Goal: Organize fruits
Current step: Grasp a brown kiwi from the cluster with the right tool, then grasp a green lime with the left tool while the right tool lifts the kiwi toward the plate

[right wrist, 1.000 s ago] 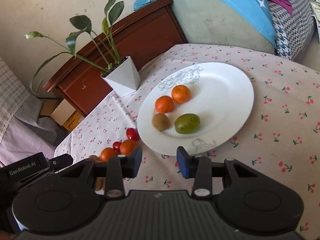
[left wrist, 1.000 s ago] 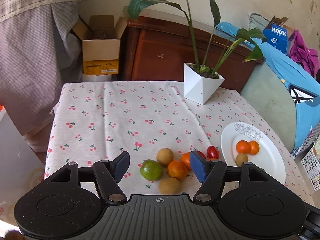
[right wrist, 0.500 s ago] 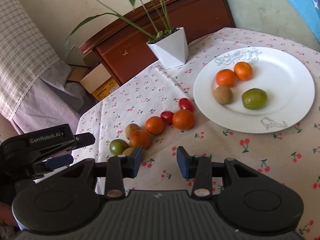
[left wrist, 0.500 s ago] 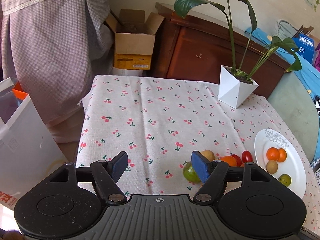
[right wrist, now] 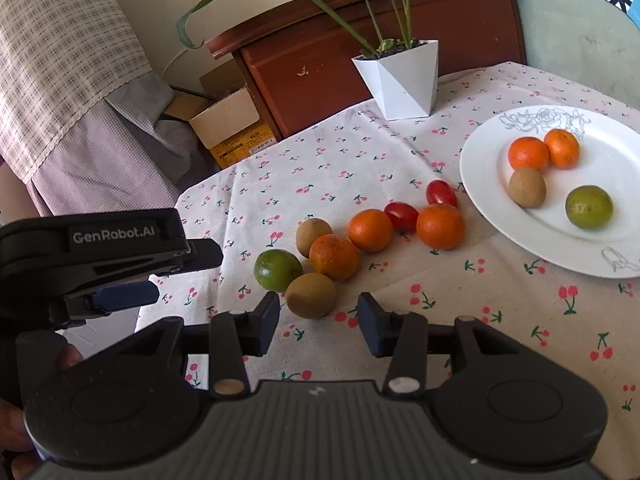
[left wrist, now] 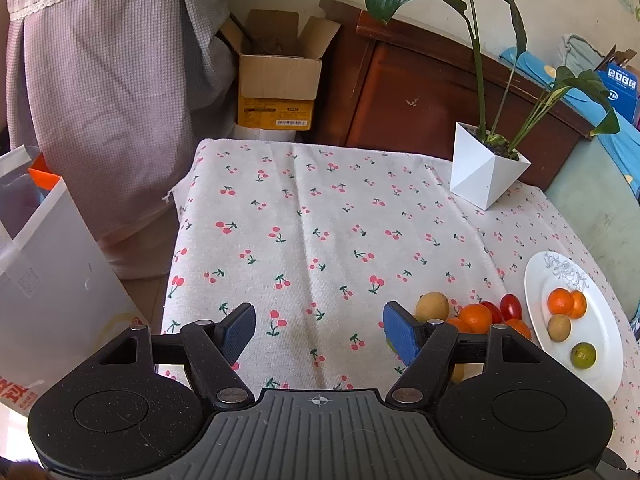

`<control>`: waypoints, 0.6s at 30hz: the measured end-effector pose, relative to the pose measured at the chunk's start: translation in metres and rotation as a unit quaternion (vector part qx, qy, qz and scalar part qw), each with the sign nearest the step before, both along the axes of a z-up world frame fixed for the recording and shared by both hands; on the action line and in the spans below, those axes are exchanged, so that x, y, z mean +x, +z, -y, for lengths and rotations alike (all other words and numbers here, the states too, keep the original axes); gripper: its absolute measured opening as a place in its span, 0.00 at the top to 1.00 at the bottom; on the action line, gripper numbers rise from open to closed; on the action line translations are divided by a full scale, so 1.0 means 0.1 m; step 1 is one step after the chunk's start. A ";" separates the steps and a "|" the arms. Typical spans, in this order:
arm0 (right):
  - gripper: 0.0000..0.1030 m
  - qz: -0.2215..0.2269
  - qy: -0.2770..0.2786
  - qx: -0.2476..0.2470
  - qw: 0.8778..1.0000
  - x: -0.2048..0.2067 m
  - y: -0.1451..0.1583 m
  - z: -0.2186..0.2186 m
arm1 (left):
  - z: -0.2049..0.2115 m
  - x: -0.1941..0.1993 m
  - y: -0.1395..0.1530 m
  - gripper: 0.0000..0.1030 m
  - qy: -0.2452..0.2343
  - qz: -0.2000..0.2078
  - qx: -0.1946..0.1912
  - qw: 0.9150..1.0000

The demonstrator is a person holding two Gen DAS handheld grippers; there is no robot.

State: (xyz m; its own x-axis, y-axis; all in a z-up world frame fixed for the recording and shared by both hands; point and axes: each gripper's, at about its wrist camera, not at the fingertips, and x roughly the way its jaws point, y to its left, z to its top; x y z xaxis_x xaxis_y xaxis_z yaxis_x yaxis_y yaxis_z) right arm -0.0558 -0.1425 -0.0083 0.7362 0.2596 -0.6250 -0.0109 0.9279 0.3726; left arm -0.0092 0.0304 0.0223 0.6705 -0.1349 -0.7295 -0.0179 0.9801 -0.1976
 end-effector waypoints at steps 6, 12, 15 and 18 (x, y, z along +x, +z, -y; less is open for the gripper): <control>0.72 0.013 0.009 -0.017 1.000 0.01 -0.02 -0.07 | 0.01 0.01 -0.04 0.31 -0.003 -0.002 0.006 1.000; 0.73 0.007 0.000 -0.020 1.000 -0.06 0.02 0.04 | 0.08 -0.06 -0.05 0.31 -0.021 0.006 0.013 1.000; 0.73 0.007 -0.027 -0.024 0.999 -0.13 0.06 0.20 | 0.16 -0.10 -0.07 0.31 -0.041 0.012 0.012 0.999; 0.73 0.004 -0.060 -0.017 0.998 -0.17 0.06 0.38 | 0.26 -0.13 -0.09 0.31 -0.059 0.020 0.025 0.998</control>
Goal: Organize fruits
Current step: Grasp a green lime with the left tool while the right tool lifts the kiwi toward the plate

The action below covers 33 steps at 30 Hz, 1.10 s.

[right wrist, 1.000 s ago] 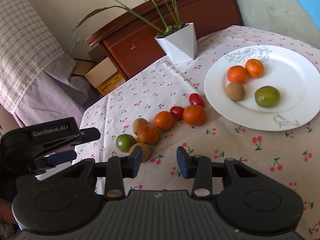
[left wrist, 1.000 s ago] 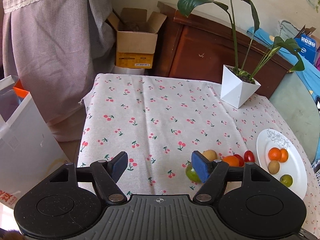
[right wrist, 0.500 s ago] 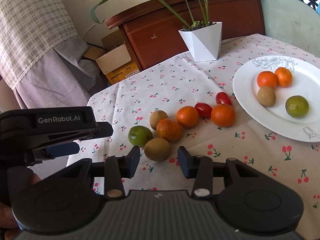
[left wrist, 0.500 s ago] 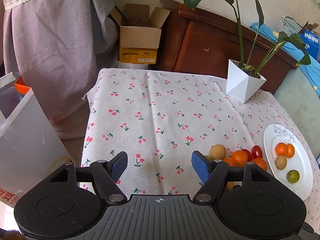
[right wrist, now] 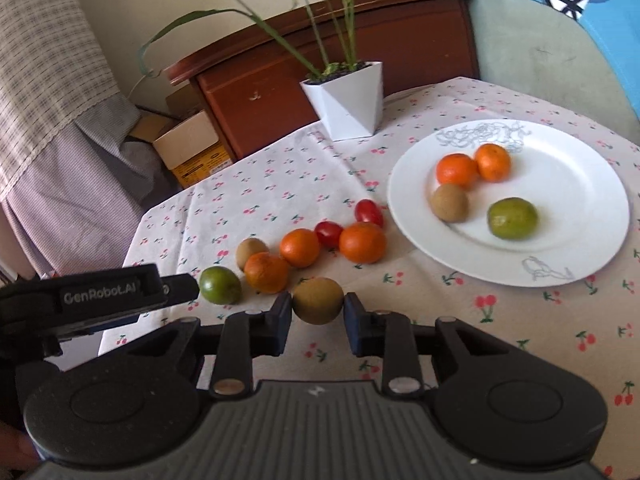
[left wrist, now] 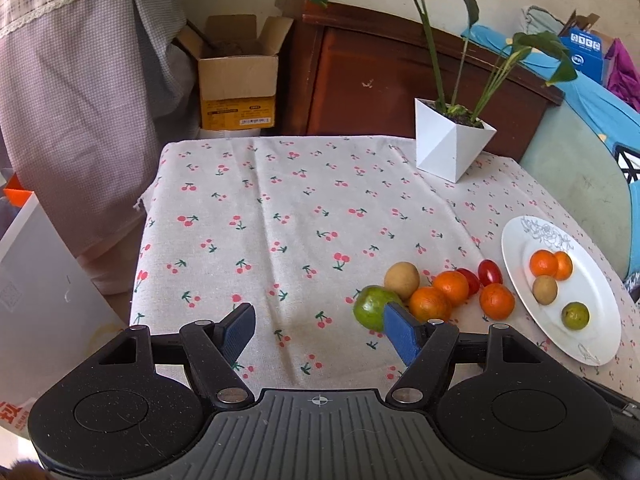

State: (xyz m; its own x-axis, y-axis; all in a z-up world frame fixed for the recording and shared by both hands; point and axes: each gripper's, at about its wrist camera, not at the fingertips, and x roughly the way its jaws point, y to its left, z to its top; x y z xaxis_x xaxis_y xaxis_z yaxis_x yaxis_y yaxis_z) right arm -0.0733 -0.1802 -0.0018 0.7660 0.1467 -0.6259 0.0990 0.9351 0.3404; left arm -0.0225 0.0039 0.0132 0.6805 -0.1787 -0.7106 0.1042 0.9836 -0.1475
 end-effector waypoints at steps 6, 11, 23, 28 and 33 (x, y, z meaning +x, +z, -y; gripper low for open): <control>0.73 -0.011 -0.028 0.027 0.999 0.02 -0.05 0.12 | 0.16 -0.01 -0.08 0.32 -0.041 0.015 0.009 0.999; 0.72 -0.013 -0.029 0.030 0.999 0.04 -0.06 0.13 | 0.22 0.03 -0.18 0.34 -0.046 0.017 0.016 0.999; 0.72 -0.010 -0.027 0.027 0.999 0.05 -0.08 0.12 | 0.26 0.08 -0.22 0.71 -0.067 0.037 0.003 0.997; 0.72 -0.013 -0.027 0.035 0.999 0.05 -0.06 0.13 | 0.22 0.05 -0.18 0.71 -0.062 0.027 -0.017 0.998; 0.72 -0.003 -0.022 0.033 0.999 0.00 0.02 0.14 | 0.23 -0.01 -0.06 0.71 -0.059 0.039 -0.016 0.997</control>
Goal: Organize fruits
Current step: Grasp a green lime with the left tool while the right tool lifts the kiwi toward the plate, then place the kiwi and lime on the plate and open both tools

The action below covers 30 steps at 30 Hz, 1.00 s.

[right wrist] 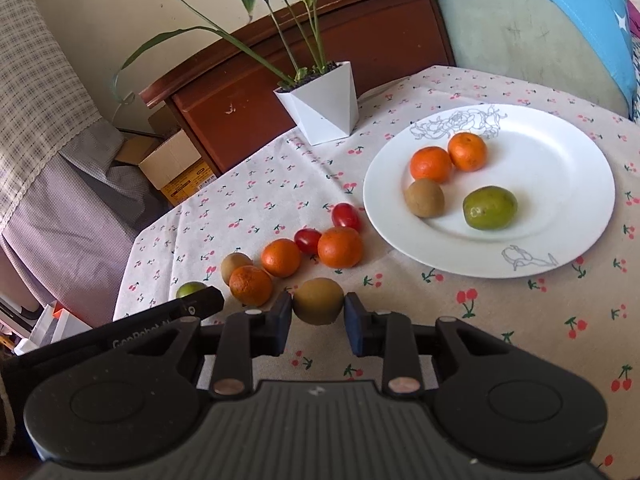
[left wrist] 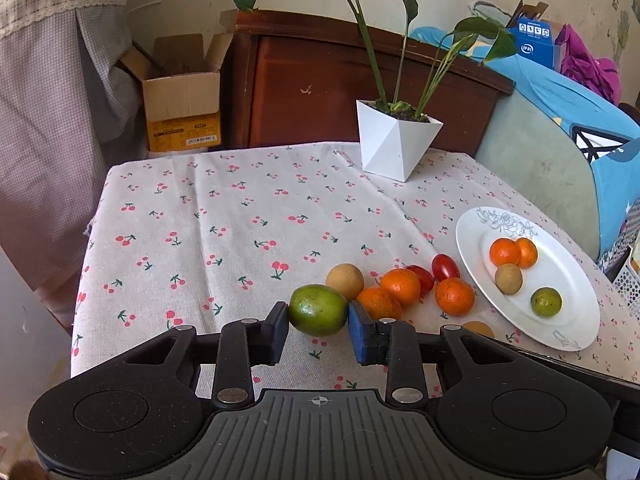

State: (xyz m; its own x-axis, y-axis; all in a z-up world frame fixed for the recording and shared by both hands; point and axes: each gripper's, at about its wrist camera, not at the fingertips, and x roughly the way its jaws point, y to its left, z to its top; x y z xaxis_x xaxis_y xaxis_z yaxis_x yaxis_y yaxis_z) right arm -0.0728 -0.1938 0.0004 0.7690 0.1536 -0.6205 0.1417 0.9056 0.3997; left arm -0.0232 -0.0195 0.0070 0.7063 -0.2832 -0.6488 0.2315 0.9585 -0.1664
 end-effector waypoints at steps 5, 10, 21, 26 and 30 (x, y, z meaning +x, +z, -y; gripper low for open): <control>0.72 0.013 -0.017 -0.004 1.000 -0.07 0.20 0.14 | 0.11 -0.03 0.19 0.71 -0.014 0.018 -0.031 0.999; 0.72 0.038 -0.063 -0.010 0.997 -0.13 0.45 0.43 | 0.38 -0.02 0.36 0.71 -0.037 0.032 -0.051 0.998; 0.72 0.022 -0.175 0.016 0.984 -0.16 0.40 1.14 | 1.03 0.08 0.22 0.71 -0.090 -0.001 -0.064 0.994; 0.72 -0.015 -0.209 0.032 0.977 -0.16 0.20 1.29 | 1.21 0.07 0.04 0.71 -0.103 -0.024 -0.048 0.993; 0.72 -0.022 -0.222 0.049 0.973 -0.14 0.13 1.34 | 1.30 0.09 -0.03 0.72 -0.107 -0.025 -0.042 0.993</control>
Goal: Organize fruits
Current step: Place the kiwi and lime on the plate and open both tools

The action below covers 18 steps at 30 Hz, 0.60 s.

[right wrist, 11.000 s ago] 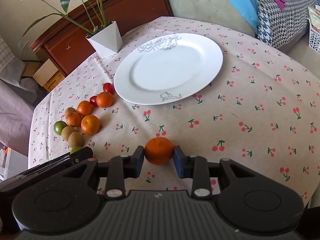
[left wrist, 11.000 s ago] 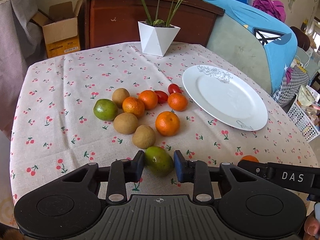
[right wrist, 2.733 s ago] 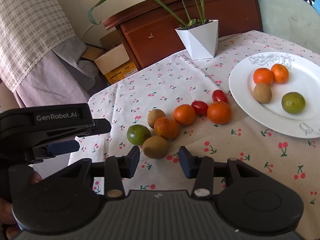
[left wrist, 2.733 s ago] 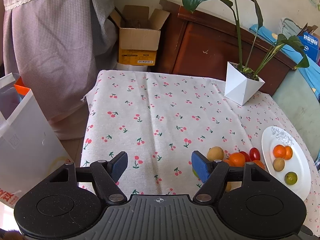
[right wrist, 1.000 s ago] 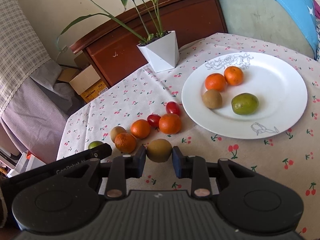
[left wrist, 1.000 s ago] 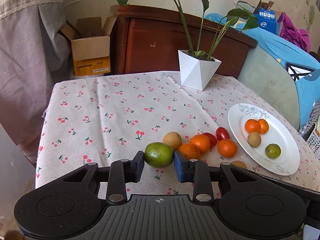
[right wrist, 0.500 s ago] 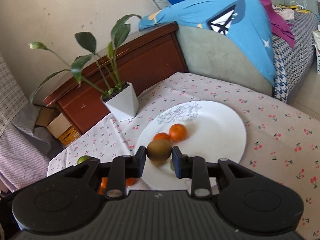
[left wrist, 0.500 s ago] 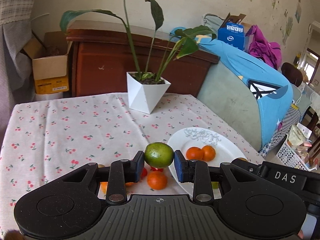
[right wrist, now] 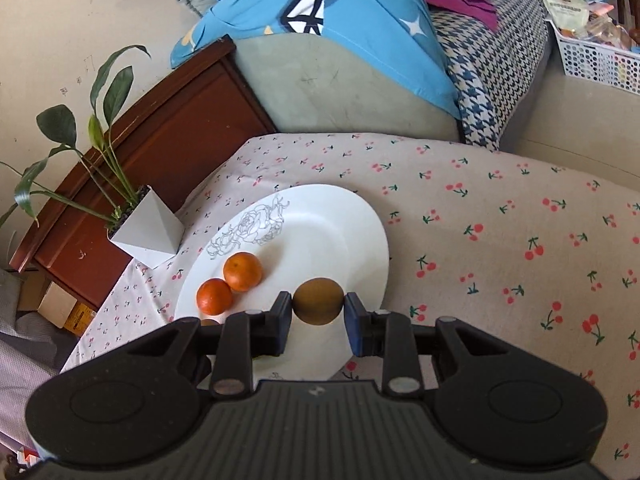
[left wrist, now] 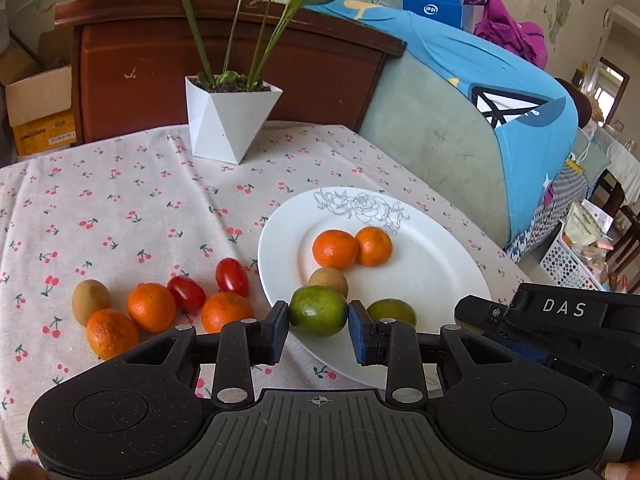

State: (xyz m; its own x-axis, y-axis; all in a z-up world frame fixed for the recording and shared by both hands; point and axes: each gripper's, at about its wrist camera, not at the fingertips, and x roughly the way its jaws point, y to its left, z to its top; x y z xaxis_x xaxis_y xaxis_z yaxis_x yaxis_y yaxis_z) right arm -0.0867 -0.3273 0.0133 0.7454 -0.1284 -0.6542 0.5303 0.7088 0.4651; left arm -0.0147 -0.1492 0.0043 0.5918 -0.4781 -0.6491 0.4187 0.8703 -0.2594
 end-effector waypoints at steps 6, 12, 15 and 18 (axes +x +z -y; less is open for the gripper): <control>0.69 0.012 -0.001 -0.002 1.000 0.03 0.01 -0.03 | 0.10 0.02 0.03 0.69 -0.013 0.015 -0.010 1.000; 0.69 0.038 0.000 -0.014 0.999 0.00 0.11 -0.04 | 0.01 -0.02 0.22 0.46 0.009 0.042 -0.015 0.999; 0.68 0.045 0.006 -0.008 0.999 -0.01 0.15 -0.06 | -0.09 0.00 0.30 0.40 0.020 0.043 -0.008 0.999; 0.65 0.048 0.015 -0.011 0.999 -0.03 0.19 -0.11 | -0.22 0.01 0.33 0.30 0.046 0.034 -0.001 0.998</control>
